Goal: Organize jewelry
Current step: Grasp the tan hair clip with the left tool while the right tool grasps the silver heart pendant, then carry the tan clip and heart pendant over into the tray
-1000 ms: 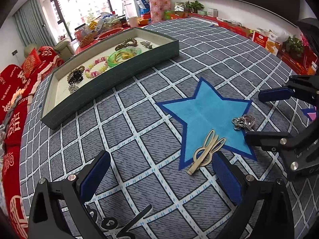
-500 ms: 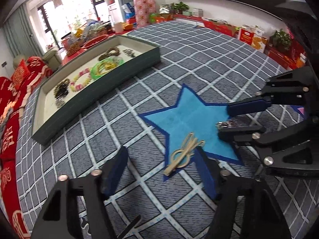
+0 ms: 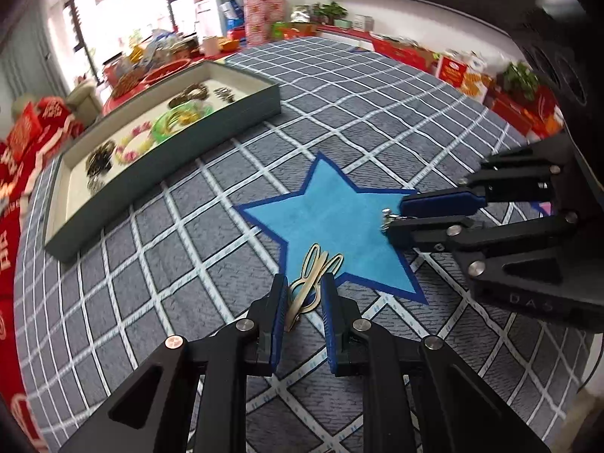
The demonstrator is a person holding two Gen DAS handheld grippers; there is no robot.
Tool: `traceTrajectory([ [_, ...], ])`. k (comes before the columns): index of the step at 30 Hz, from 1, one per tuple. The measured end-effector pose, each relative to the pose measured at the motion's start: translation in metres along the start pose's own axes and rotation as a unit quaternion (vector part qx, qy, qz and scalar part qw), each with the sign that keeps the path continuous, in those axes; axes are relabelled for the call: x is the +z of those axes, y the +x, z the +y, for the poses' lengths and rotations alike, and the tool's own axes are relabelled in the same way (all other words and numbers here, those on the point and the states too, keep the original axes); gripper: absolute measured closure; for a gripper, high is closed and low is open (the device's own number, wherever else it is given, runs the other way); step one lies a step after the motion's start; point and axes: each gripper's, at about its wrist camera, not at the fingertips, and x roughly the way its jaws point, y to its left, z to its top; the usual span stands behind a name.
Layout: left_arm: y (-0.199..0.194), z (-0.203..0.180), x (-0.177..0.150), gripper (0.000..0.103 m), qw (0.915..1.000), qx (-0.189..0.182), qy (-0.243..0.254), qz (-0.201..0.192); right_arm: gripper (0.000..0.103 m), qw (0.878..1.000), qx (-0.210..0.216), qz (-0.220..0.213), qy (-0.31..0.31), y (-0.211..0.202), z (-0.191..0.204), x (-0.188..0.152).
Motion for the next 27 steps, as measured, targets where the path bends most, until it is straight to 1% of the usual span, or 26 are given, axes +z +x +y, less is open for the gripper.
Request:
traceTrajectory([
  [4,-0.007,0.011,-0.003,0.072,0.9996,0.003,-0.028,-0.01,0.084,0.999,0.007,-0.002,0.034,-0.004,-0.009,0.0],
  [8,-0.019,0.022,-0.001,0.072,0.9982,0.011,-0.052,-0.028,0.084,0.998,0.017,-0.008,0.064,-0.01,-0.016,0.002],
  [15,-0.042,0.048,0.007,0.072,0.9928,0.036,-0.097,-0.061,0.084,0.993,0.031,-0.026,0.112,-0.023,-0.027,0.017],
  [20,-0.057,0.076,0.016,0.072,0.9869,0.05,-0.13,-0.082,0.084,0.99,0.041,-0.04,0.132,-0.032,-0.032,0.041],
  [27,-0.061,0.124,0.034,0.072,0.9789,0.07,-0.167,-0.095,0.084,0.989,0.047,-0.057,0.128,-0.034,-0.027,0.09],
])
